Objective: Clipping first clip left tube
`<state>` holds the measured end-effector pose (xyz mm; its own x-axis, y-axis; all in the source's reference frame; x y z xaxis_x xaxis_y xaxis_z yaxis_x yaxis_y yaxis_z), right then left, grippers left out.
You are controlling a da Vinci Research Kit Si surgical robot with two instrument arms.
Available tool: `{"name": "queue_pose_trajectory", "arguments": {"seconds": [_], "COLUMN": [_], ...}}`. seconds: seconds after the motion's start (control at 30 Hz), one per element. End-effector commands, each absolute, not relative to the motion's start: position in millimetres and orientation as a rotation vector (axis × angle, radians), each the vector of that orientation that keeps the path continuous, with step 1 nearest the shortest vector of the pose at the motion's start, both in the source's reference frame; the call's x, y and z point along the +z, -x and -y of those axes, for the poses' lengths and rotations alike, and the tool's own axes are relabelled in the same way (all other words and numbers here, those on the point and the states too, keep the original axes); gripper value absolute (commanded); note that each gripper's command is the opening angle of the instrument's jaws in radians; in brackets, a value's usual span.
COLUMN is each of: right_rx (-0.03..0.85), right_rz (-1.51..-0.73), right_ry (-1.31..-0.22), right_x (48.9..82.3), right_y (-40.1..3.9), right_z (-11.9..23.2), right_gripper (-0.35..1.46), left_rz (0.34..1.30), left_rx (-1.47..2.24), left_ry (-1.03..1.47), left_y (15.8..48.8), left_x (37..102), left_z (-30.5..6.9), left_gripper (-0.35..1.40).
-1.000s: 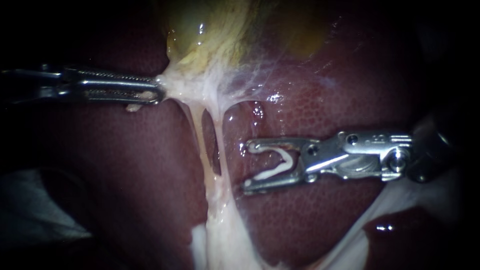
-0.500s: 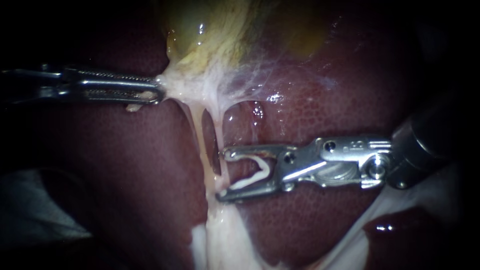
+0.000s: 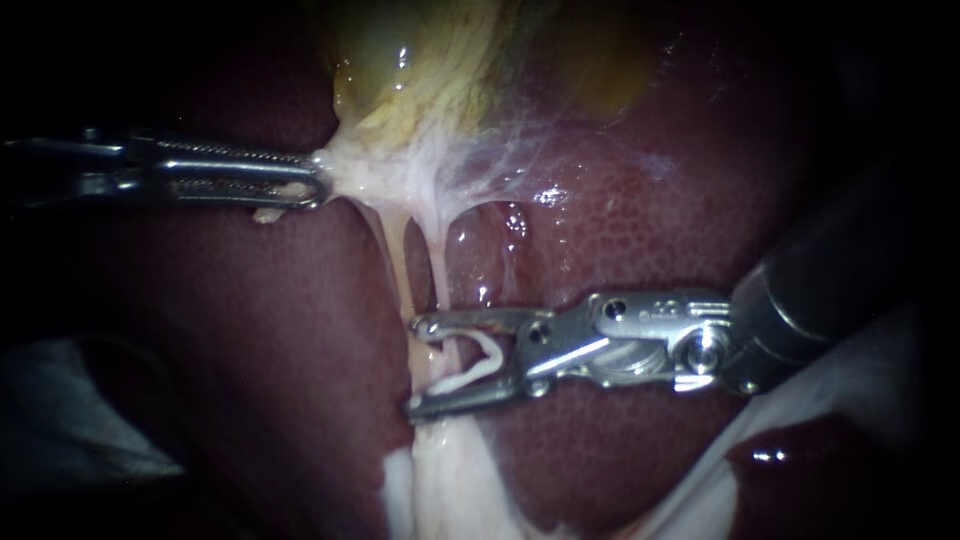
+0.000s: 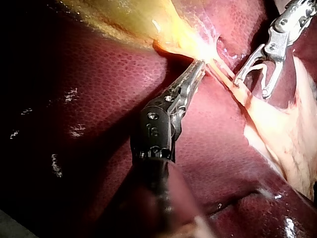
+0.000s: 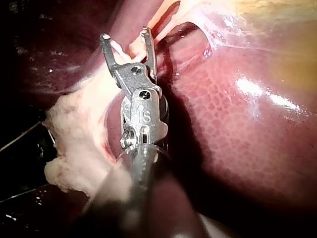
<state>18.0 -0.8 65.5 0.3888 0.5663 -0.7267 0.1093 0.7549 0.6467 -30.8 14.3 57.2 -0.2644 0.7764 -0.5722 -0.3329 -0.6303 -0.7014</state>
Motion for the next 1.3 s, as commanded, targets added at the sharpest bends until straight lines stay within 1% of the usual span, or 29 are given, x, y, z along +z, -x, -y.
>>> {"name": "queue_pose_trajectory", "arguments": {"seconds": [0.03,0.2,0.33,0.7,0.83,0.97,1.3], "right_rx": [0.325,0.327,0.325,0.292,0.306,0.296,0.288], "right_rz": [-1.154,-1.152,-1.152,-1.161,-1.183,-1.191,-1.220], "right_ry": [-0.689,-0.690,-0.689,-0.714,-0.738,-0.762,-0.774], "right_x": [65.8,67.2,67.6,67.9,67.9,68.0,67.8], "right_y": [-17.8,-17.6,-17.8,-19.8,-21.2,-22.1,-23.7], "right_z": [0.7,0.3,0.3,0.2,0.6,1.1,1.5], "right_gripper": [0.49,0.49,0.49,0.49,0.49,0.49,0.49], "left_rz": [0.588,0.588,0.588,0.588,0.588,0.588,0.587], "left_rx": [1.959,1.959,1.959,1.959,1.959,1.959,1.959], "left_ry": [1.248,1.248,1.248,1.248,1.248,1.247,1.247], "left_y": [30.8,30.8,30.8,30.8,30.9,30.9,31.1], "left_x": [57.2,57.2,57.2,57.2,57.2,57.2,57.3], "left_z": [-14.3,-14.3,-14.3,-14.3,-14.3,-14.3,-14.3], "left_gripper": [-0.35,-0.35,-0.35,-0.35,-0.35,-0.35,-0.35]}}
